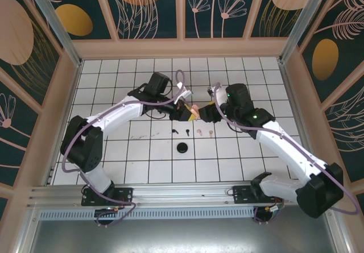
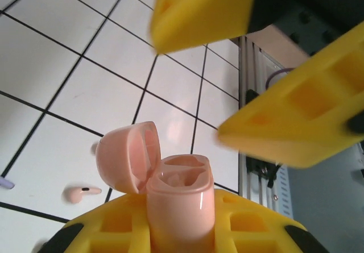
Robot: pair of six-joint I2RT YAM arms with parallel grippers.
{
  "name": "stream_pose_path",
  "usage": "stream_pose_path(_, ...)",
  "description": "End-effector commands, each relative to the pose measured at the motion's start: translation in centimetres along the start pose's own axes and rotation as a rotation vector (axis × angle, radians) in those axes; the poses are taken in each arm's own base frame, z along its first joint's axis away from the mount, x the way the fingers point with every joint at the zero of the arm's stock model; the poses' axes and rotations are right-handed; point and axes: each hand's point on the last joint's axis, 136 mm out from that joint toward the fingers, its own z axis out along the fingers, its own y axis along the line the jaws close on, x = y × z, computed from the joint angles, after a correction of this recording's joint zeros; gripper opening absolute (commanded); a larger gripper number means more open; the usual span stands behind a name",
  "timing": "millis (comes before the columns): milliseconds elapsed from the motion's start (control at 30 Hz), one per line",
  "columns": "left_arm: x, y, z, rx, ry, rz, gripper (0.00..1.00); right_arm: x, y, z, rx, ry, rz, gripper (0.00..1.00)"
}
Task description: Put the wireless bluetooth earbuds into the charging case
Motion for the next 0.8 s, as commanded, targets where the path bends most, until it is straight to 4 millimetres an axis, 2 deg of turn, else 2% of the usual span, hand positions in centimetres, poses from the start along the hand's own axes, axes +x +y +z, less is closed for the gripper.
stream_pose_path(0, -4.2, -0.4, -2.9, -0.077, -0.2, 0.079, 0.0, -1.4, -0.1, -2.7, 0.038, -0.095, 0.1, 0.57)
stream_pose_path(100, -5.0, -0.2, -4.3, -0.16, -0.284, 0.096, 0.0, 0.0, -0.9, -2.6, 0.074, -0.071, 0.207, 0.58)
stream_pose_path(267, -6.4, 0.0, -7.1, -0.316, -0.435, 0.124, 0.0, 4.2, -2.1, -0.1, 0.12, 0.047, 0.364, 0.58)
stream_pose_path(433, -5.8, 0.8, -9.5, -0.462, -0.543, 0.154, 0.0, 7.3, -3.4, 2.4, 0.202, 0.161, 0.426, 0.58)
stream_pose_path(767, -4.0, -1.6, -12.9, -0.533, -0.815, 0.405, 0.0, 11.5, -3.9, 7.1, 0.306, 0.388, 0.373, 0.53)
